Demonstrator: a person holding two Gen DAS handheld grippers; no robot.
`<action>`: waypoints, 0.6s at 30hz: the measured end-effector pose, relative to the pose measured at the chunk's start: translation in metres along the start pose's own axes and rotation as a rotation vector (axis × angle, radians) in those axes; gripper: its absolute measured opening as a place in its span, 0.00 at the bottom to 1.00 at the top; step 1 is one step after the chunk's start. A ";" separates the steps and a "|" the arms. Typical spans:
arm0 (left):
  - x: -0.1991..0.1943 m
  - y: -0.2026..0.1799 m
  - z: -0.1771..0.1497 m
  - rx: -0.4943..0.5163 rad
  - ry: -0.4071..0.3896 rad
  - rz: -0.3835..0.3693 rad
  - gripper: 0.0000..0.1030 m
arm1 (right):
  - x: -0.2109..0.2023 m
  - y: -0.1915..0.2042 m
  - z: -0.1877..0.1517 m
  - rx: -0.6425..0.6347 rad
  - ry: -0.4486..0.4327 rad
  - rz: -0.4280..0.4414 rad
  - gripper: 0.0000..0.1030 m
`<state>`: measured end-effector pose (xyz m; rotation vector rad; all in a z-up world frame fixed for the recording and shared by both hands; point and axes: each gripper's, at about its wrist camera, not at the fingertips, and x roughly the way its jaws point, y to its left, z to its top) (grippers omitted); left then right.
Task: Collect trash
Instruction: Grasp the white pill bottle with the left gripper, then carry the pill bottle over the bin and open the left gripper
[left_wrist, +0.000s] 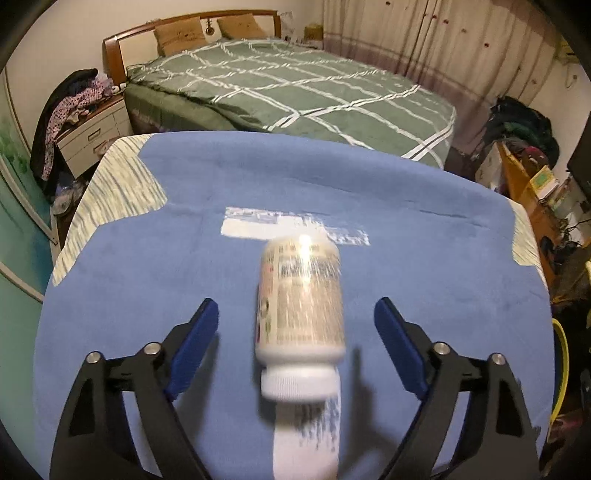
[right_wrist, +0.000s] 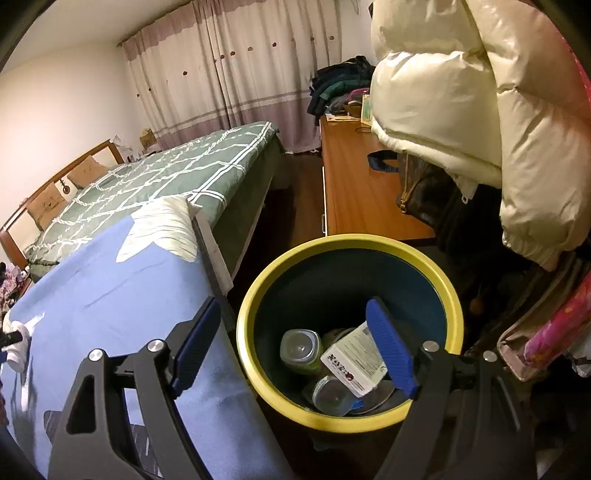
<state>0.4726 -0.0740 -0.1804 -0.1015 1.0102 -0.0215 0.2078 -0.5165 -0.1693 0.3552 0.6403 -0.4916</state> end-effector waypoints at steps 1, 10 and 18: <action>0.003 -0.001 0.003 0.005 0.004 0.005 0.79 | 0.001 0.001 0.000 -0.005 0.006 -0.001 0.75; 0.028 -0.006 0.022 0.033 0.078 0.004 0.46 | 0.006 -0.004 0.000 0.013 0.028 0.015 0.75; -0.009 -0.057 0.006 0.171 0.011 -0.072 0.45 | -0.010 -0.015 -0.003 0.016 -0.020 0.040 0.75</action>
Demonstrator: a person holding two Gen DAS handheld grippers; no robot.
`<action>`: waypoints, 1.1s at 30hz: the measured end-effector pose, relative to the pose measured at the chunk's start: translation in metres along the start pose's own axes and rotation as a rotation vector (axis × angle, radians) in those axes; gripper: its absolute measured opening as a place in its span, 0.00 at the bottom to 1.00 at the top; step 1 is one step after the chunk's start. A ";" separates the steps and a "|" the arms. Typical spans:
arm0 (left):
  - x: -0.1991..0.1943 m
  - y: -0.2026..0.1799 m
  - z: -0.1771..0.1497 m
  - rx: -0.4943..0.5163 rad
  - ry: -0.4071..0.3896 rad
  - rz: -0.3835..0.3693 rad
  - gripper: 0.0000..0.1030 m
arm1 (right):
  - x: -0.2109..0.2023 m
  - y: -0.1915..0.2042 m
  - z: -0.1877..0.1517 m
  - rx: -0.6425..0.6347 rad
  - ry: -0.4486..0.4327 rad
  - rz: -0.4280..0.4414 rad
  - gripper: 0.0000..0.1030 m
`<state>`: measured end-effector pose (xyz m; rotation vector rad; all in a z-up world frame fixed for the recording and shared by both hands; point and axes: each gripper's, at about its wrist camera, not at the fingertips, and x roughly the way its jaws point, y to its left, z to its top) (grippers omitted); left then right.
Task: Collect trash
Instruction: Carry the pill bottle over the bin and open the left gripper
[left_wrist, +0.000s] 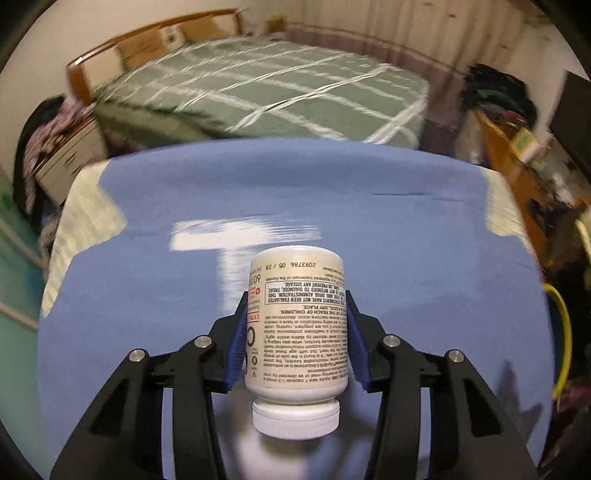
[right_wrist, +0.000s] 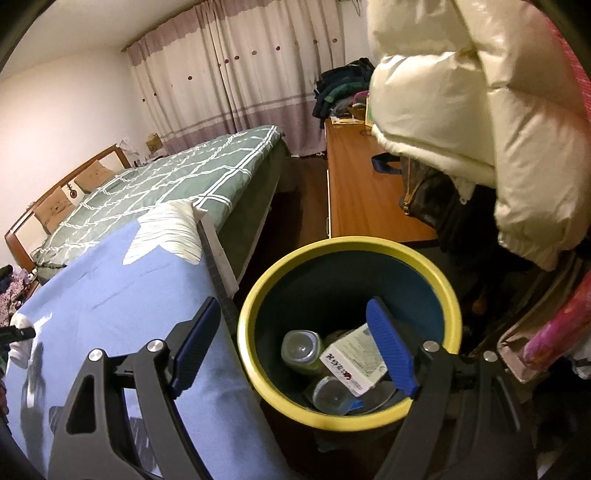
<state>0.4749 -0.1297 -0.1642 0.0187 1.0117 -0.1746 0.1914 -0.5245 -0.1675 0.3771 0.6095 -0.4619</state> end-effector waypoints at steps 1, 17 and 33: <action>-0.005 -0.011 0.000 0.019 -0.006 -0.018 0.45 | -0.004 -0.005 -0.001 0.005 -0.003 0.003 0.75; -0.048 -0.313 -0.038 0.429 0.004 -0.388 0.45 | -0.060 -0.076 -0.008 0.056 -0.060 -0.014 0.75; 0.022 -0.437 -0.068 0.496 0.150 -0.416 0.47 | -0.054 -0.098 -0.017 0.071 -0.023 -0.031 0.75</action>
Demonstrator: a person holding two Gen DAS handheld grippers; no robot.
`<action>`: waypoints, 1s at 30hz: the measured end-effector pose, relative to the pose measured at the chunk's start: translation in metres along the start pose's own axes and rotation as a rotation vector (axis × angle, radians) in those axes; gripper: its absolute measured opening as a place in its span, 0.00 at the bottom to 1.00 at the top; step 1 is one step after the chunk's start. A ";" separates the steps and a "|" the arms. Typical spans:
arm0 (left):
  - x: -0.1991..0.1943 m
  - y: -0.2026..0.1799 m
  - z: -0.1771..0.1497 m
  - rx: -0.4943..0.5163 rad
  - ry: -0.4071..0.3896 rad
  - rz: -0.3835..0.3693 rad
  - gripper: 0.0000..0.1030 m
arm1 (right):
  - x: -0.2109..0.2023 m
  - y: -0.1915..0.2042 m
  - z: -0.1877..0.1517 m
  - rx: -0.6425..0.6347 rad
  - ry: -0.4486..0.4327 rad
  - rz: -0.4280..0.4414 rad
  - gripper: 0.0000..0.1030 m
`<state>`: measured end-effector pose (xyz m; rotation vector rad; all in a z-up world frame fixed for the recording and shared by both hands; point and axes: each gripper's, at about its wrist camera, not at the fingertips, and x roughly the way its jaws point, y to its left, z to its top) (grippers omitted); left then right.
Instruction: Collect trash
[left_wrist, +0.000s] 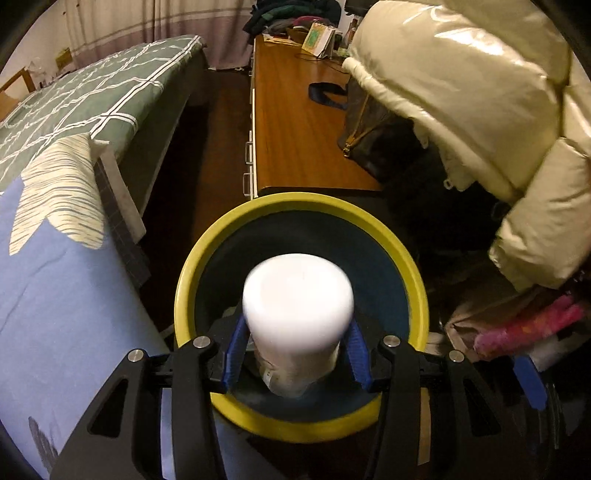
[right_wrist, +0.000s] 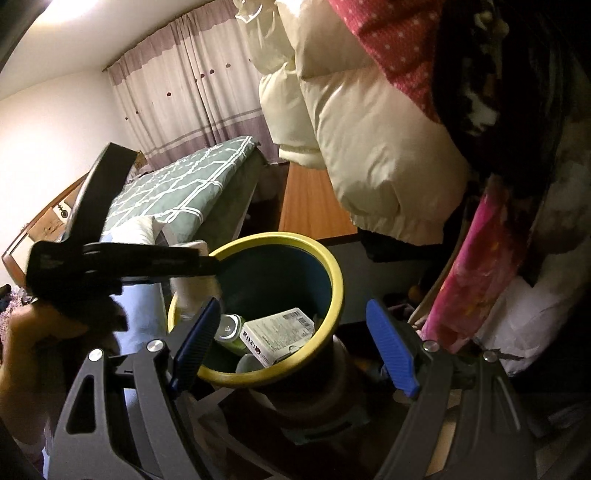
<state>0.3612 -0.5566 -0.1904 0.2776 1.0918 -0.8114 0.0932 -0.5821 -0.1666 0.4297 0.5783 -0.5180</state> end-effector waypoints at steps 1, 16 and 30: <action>0.003 0.000 0.001 -0.006 0.000 0.004 0.49 | 0.001 0.000 -0.001 0.002 0.003 0.002 0.75; -0.230 0.058 -0.137 -0.053 -0.484 0.199 0.96 | -0.029 0.038 -0.007 -0.090 0.008 0.116 0.76; -0.388 0.130 -0.352 -0.384 -0.615 0.577 0.96 | -0.122 0.111 -0.018 -0.295 -0.093 0.261 0.85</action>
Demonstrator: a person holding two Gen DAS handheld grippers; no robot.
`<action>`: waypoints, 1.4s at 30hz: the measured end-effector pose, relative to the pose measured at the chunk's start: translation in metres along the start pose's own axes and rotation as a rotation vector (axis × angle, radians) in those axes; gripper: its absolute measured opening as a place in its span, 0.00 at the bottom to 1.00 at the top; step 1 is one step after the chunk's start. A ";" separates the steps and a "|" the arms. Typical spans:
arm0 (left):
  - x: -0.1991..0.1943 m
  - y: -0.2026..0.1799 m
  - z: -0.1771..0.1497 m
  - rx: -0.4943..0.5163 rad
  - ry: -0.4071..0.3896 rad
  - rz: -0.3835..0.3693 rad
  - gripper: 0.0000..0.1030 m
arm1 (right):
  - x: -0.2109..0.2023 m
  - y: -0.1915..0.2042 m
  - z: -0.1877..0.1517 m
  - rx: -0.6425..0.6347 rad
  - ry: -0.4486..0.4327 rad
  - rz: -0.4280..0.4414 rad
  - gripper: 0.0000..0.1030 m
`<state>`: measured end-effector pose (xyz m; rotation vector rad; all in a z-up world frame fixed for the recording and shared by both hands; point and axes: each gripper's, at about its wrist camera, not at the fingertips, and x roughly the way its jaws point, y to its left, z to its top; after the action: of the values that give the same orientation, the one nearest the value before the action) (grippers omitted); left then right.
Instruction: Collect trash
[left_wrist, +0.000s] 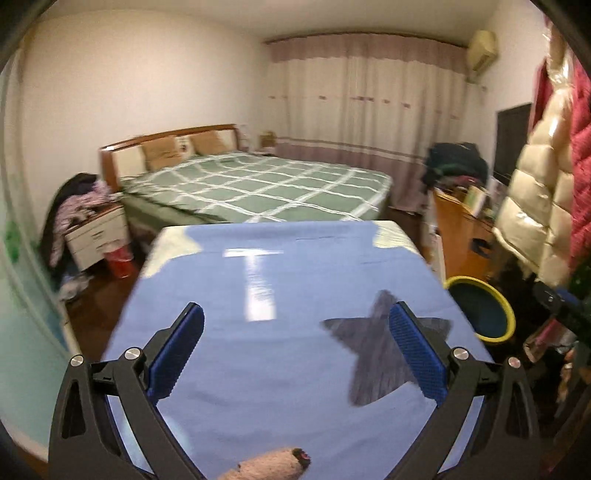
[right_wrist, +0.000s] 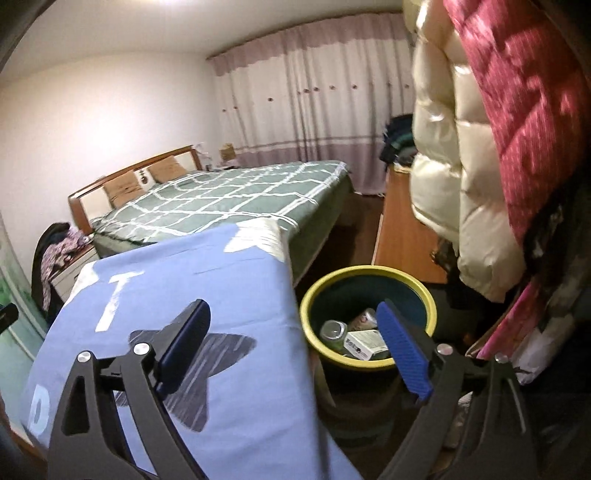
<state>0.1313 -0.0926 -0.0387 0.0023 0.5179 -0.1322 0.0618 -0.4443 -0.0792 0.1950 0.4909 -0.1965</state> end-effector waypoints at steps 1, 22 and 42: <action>-0.008 0.007 -0.003 -0.014 -0.008 0.001 0.96 | -0.005 0.004 -0.001 -0.011 -0.001 0.008 0.85; -0.053 0.045 -0.033 -0.078 -0.035 0.044 0.96 | -0.054 0.045 -0.003 -0.098 -0.057 0.066 0.89; -0.037 0.040 -0.033 -0.082 -0.014 0.047 0.96 | -0.048 0.051 -0.003 -0.102 -0.044 0.080 0.90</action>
<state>0.0877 -0.0474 -0.0504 -0.0667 0.5090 -0.0652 0.0307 -0.3880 -0.0513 0.1097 0.4477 -0.0970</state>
